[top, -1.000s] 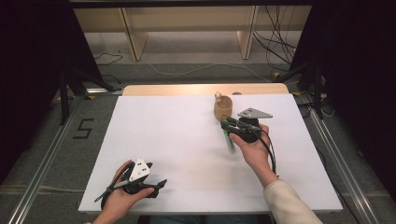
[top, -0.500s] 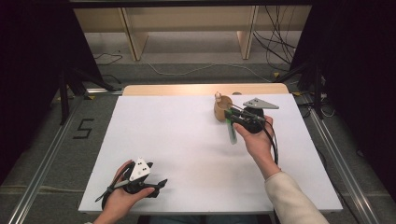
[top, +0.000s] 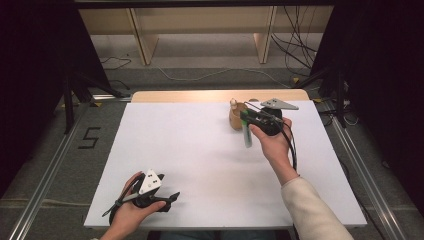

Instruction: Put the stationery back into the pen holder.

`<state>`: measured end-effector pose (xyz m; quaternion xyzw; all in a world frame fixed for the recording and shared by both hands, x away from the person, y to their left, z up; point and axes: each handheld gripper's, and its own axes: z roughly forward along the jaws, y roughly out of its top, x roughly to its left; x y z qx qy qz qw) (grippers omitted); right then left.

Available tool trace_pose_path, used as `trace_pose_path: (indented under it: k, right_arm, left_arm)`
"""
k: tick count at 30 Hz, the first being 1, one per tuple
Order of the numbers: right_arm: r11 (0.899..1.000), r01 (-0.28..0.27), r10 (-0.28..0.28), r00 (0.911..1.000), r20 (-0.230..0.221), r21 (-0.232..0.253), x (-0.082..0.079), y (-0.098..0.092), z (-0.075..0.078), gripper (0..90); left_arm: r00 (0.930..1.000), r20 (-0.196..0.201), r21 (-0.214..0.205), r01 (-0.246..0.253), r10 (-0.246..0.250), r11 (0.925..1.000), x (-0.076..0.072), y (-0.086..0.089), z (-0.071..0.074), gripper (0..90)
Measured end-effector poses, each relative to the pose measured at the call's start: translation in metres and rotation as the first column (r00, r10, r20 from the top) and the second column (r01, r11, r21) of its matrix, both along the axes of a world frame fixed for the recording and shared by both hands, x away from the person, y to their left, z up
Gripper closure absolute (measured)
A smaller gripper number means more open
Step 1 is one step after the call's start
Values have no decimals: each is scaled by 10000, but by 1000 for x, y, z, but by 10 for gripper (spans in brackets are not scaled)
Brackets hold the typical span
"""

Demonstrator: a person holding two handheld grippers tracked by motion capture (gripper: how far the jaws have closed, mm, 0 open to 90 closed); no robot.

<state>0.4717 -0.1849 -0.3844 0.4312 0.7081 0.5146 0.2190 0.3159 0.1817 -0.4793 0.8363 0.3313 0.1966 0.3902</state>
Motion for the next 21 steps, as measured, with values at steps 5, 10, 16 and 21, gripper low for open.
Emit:
trace_pose_path:
  k: [5,10,16,21]
  right_arm:
    - [10000,62,-62,9999,80,-30,5,1,5,674]
    - [9999,134,-134,9997,179,-1,9,0,9,674]
    - [9995,310,-312,9991,284,65,15,-1,15,674]
    - [9992,391,-393,9990,225,95,22,0,14,674]
  left_arm:
    - [10000,-22,-58,-1,1,10000,1,0,-1,201]
    - [10000,8,-46,2,-2,10000,0,-1,0,201]
    - [10000,11,-59,3,-3,10000,0,-1,0,201]
    - [10000,12,-69,9,-9,10000,1,-1,0,201]
